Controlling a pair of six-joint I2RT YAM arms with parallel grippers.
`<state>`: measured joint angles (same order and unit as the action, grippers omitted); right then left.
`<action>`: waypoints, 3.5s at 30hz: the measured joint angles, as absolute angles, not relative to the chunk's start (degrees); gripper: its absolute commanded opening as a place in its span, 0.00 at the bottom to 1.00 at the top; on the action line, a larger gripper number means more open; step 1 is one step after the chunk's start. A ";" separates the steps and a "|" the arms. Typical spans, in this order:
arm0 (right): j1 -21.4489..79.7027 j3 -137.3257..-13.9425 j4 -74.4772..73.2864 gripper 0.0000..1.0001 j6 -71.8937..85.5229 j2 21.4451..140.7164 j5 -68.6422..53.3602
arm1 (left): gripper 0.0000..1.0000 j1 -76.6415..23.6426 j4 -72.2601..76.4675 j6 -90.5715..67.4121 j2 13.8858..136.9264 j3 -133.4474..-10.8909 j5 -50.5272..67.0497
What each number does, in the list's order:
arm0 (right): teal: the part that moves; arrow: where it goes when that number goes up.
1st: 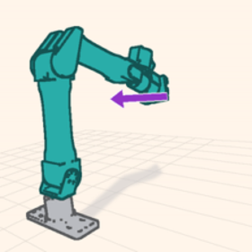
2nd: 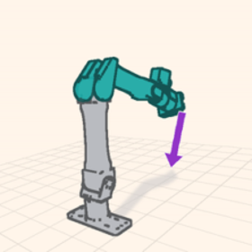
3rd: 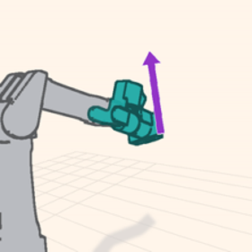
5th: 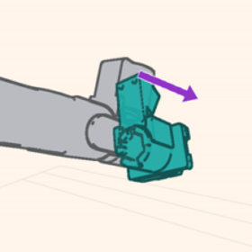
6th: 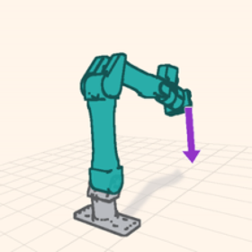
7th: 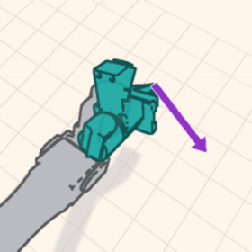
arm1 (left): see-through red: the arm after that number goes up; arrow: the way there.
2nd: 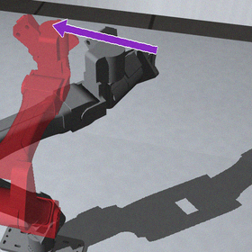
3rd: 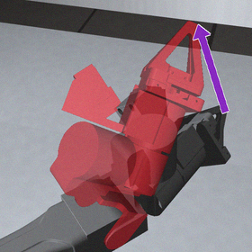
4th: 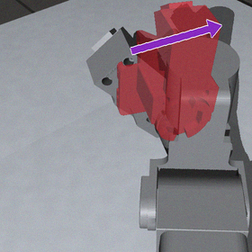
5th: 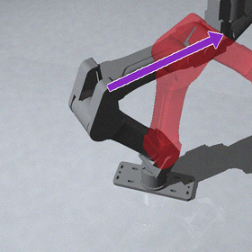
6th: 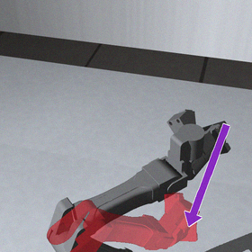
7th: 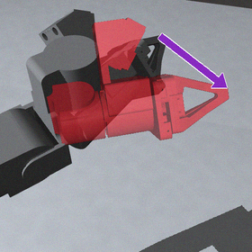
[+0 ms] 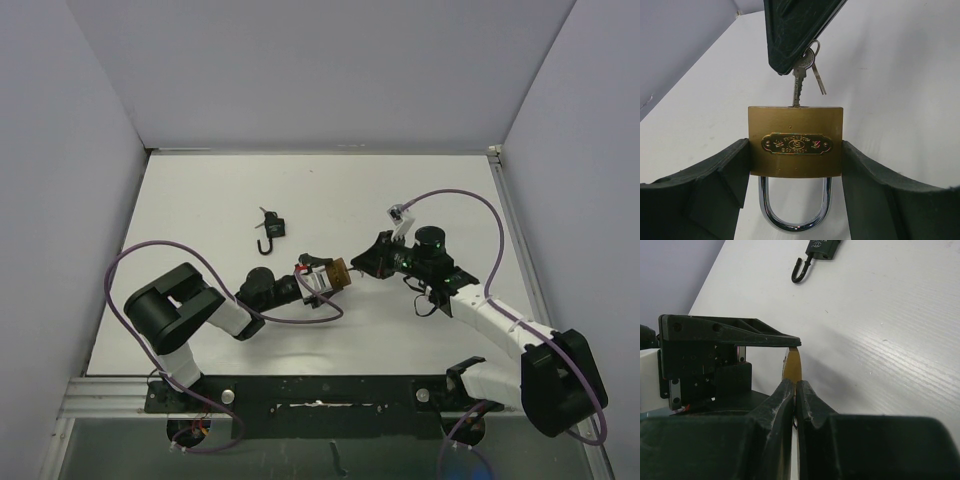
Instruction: Unlock with the key
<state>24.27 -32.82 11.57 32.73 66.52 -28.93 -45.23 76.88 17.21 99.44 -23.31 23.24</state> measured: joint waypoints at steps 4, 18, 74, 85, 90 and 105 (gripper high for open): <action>24.47 -32.75 12.34 0.00 33.10 67.05 -28.88 | 0.00 -45.28 76.75 17.21 99.44 -23.31 22.83; 25.06 -32.75 12.97 0.00 33.21 67.31 -28.53 | 0.00 -45.34 76.79 17.17 99.37 -23.31 21.78; 26.74 -36.47 11.22 0.00 23.35 71.09 -27.20 | 0.00 -44.84 70.00 10.72 99.00 -26.41 20.67; 26.74 -37.58 12.14 0.00 25.02 72.90 -27.24 | 0.00 -44.47 70.02 10.50 99.00 -26.41 21.39; 26.74 -37.60 13.30 0.00 25.93 73.38 -27.11 | 0.00 -44.51 70.11 10.59 98.98 -26.41 19.97; 26.74 -37.47 18.79 0.00 29.43 74.85 -26.00 | 0.00 -45.47 69.80 11.16 97.27 -26.41 12.56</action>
<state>26.74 -37.47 18.79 29.43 74.85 -26.00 -45.47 69.80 11.16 97.27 -26.41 12.56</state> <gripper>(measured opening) 0.048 0.622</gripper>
